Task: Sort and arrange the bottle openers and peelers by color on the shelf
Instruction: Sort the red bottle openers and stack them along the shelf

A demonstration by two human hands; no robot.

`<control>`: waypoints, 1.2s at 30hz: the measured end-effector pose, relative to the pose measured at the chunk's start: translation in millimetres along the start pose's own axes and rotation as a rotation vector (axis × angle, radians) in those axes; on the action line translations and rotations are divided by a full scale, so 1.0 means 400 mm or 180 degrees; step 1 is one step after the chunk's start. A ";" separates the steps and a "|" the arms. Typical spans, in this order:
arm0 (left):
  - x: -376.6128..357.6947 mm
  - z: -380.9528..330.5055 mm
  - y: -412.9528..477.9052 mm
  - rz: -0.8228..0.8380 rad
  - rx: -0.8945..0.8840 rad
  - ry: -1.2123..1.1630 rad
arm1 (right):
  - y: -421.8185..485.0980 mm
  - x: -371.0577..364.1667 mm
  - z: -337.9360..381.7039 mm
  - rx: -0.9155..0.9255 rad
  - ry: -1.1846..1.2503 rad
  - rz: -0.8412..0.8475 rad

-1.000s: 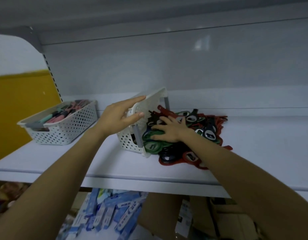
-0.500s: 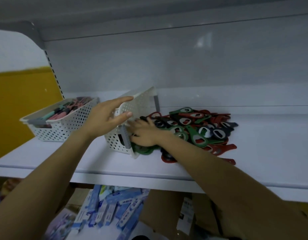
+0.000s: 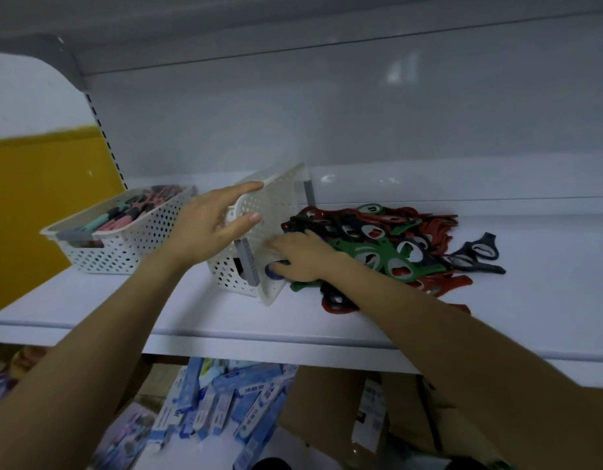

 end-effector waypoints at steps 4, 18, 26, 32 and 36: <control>0.005 -0.004 -0.003 0.0012 0.0030 -0.0039 | 0.047 -0.048 0.089 0.0547 0.0381 0.0154; 0.009 0.004 -0.001 0.0106 0.0196 -0.0030 | -0.023 -0.013 -0.039 0.0180 -0.0587 0.0213; 0.027 0.011 -0.017 0.0004 0.0032 0.0256 | -0.005 -0.022 -0.070 -0.0958 -0.0590 0.0636; 0.079 0.084 -0.066 -0.0202 0.0540 0.0303 | -0.015 -0.002 -0.124 -0.1382 -0.0557 0.0760; 0.075 0.091 -0.065 -0.0173 0.0577 0.0079 | 0.007 0.011 -0.112 -0.1162 -0.0039 0.0035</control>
Point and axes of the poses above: each hand's wrist, its own y-axis towards the middle knuckle, its own x-axis out of the back of the hand, z = x × y, the point moved 1 cm from there along y, towards the middle knuckle, and after that the axes turned 8 degrees about x, right-handed, at the moved point
